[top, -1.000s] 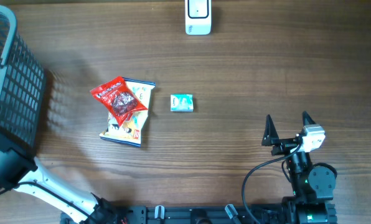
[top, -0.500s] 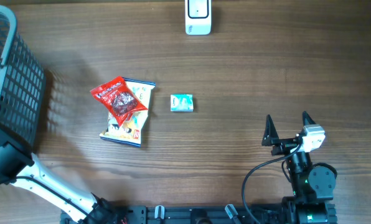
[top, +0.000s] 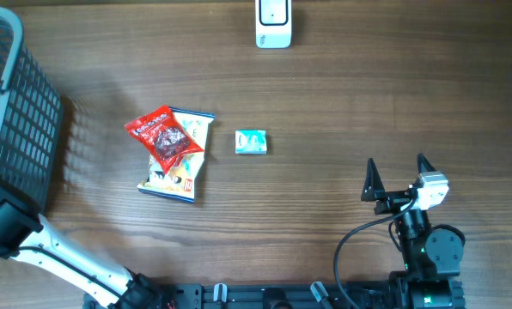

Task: Scan the item barcode

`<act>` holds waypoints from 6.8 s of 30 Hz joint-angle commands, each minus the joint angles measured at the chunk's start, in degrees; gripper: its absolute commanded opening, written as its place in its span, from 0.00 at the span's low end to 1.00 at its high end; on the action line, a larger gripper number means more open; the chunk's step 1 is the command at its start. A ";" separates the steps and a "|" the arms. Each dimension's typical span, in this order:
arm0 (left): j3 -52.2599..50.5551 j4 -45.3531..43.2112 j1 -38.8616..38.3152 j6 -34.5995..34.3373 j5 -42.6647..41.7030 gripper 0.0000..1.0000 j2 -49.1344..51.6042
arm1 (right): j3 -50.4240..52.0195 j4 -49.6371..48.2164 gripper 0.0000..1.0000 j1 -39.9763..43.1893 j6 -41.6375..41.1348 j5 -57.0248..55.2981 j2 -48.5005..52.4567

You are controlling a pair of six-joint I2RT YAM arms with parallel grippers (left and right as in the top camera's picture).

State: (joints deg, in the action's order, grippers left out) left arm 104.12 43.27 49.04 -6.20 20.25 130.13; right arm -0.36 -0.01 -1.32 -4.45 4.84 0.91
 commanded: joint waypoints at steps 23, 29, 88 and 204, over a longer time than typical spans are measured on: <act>-1.09 22.03 -37.92 -12.79 -45.72 0.04 -46.77 | 0.07 -0.15 1.00 -0.15 -0.44 -0.57 -0.33; -8.09 31.04 -56.08 -12.07 -35.87 0.04 -40.44 | 0.07 -0.15 1.00 -0.15 -0.44 -0.55 -0.33; -16.09 34.97 -40.87 -15.08 -33.64 1.00 -60.37 | 0.07 -0.15 1.00 -0.15 -0.42 -0.55 -0.33; -24.79 32.61 -55.25 -13.77 -41.18 1.00 -59.56 | -71.95 25.51 1.00 -21.77 6.12 22.29 104.80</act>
State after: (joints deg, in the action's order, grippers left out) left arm 79.81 76.07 -5.96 -20.27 -21.06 70.59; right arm -70.91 27.68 -22.85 -6.68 32.08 102.72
